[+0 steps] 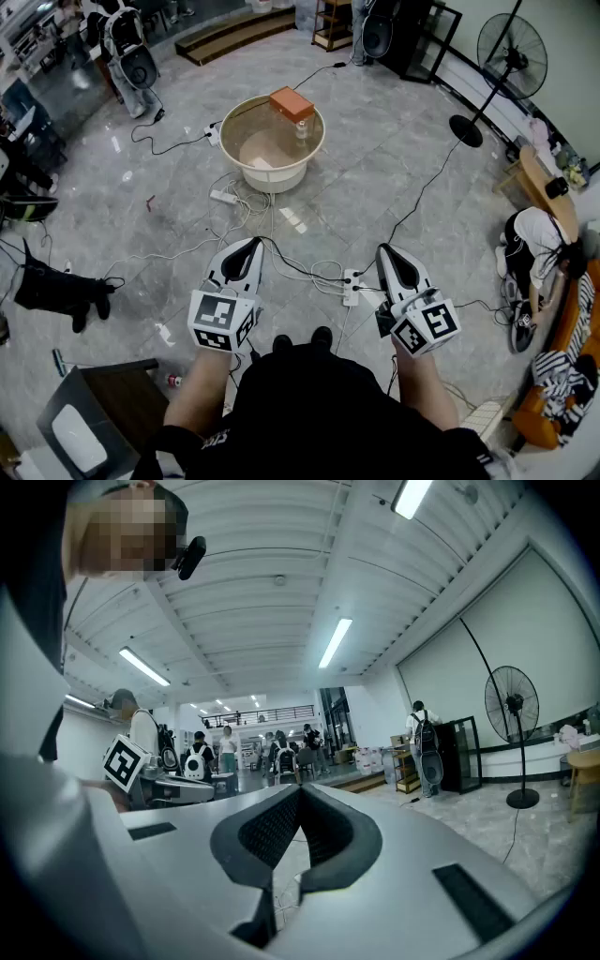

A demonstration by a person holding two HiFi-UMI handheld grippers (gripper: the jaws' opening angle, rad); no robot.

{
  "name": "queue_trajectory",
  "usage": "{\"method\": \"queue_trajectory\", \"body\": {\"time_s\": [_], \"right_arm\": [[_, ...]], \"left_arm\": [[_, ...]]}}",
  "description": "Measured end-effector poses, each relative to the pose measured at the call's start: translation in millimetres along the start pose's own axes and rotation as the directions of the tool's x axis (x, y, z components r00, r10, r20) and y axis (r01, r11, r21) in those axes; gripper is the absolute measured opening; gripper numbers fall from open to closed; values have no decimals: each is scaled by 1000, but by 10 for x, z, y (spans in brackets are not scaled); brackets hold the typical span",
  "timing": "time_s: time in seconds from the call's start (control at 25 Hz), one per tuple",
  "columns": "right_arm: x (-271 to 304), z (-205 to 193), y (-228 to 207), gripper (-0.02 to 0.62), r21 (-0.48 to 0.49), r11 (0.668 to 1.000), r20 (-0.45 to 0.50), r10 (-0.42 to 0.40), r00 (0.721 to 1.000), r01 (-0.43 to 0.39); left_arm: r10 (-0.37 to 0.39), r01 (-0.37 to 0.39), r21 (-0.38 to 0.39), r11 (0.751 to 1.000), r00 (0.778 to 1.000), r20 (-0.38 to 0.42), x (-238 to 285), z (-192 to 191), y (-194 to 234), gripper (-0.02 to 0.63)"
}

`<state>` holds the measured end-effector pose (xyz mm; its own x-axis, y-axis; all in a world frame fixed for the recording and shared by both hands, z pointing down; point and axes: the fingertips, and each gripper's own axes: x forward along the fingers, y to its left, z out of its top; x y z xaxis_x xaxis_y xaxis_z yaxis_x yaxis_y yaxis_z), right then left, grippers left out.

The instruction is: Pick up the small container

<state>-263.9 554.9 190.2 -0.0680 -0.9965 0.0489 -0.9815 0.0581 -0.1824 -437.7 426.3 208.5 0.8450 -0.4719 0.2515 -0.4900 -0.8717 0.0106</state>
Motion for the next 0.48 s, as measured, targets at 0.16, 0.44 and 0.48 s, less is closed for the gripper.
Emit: {"method": "queue_trajectory", "body": {"time_s": [0.16, 0.44, 0.48], "right_arm": [[-41, 79, -125, 11, 0, 1000, -24, -3, 1000, 3], [-70, 124, -392, 11, 25, 1000, -10, -4, 1000, 4], [-87, 120, -443, 11, 29, 1000, -4, -2, 1000, 2]], "left_arm": [[-4, 4, -15, 1000, 1000, -6, 156, 50, -180, 18], [-6, 6, -18, 1000, 1000, -20, 357, 98, -299, 18], [-8, 8, -15, 1000, 1000, -17, 381, 120, -328, 18]]}}
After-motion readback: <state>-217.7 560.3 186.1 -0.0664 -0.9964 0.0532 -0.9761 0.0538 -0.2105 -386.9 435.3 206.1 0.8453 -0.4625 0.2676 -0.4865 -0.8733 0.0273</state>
